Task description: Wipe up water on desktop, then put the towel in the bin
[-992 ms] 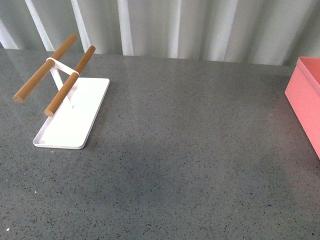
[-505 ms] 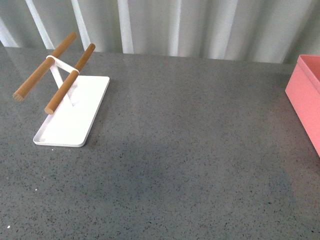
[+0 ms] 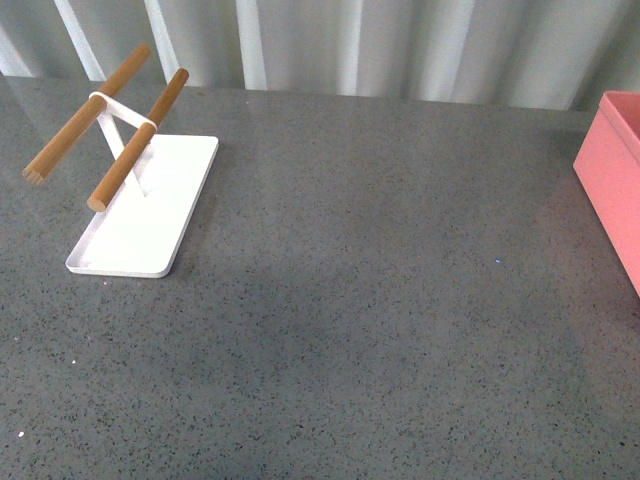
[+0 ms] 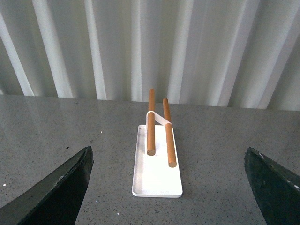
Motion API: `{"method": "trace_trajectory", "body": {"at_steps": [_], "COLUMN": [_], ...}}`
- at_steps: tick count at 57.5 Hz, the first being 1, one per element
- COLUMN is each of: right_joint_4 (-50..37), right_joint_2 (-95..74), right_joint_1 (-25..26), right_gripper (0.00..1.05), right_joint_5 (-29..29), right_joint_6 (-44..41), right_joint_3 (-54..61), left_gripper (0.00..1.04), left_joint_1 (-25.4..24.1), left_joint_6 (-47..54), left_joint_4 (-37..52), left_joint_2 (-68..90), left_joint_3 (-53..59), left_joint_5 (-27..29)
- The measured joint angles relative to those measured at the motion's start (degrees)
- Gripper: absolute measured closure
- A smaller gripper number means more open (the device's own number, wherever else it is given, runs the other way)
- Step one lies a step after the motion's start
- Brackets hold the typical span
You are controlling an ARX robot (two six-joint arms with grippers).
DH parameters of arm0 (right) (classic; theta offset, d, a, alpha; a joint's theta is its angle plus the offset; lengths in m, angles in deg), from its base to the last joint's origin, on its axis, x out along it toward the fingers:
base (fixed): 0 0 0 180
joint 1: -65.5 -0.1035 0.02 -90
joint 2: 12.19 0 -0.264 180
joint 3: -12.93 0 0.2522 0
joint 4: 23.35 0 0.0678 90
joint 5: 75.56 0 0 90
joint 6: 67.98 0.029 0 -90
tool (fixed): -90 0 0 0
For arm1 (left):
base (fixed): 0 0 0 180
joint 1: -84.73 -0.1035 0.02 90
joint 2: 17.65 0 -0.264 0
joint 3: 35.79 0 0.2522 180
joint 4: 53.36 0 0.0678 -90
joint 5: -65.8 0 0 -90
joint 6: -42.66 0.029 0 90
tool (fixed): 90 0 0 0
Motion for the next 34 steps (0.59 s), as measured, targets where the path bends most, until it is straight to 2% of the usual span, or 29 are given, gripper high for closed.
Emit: {"method": "trace_trajectory", "body": {"at_steps": [3, 15, 22, 24, 32, 33, 34], "right_joint_4": [0.0, 0.0, 0.0, 0.0, -0.04, -2.51, -8.66], "right_joint_2": [0.0, 0.0, 0.0, 0.0, 0.0, 0.07, 0.74], "right_joint_1": [0.02, 0.0, 0.02, 0.02, 0.02, 0.17, 0.24], "right_gripper": [0.67, 0.35, 0.08, 0.05, 0.07, 0.08, 0.11], "right_joint_5": [0.0, -0.02, 0.0, -0.02, 0.04, 1.55, 4.5], "right_joint_6": [0.0, -0.02, -0.02, 0.0, -0.07, 1.18, 2.99], "right_joint_3": [0.0, 0.0, 0.0, 0.0, 0.0, 0.92, 3.5], "left_gripper": [0.07, 0.07, 0.07, 0.07, 0.07, 0.07, 0.07], "left_joint_1": [0.0, 0.0, 0.0, 0.0, 0.0, 0.0, 0.0], "left_joint_6": [-0.02, 0.0, 0.0, 0.0, -0.02, 0.0, 0.0], "left_joint_4": [0.0, 0.0, 0.0, 0.0, 0.0, 0.0, 0.0], "left_joint_2": [0.0, 0.0, 0.0, 0.0, 0.0, 0.0, 0.0], "left_joint_3": [0.0, 0.0, 0.0, 0.0, 0.0, 0.0, -0.02], "left_joint_5": [0.02, 0.02, 0.02, 0.02, 0.02, 0.02, 0.0]}}
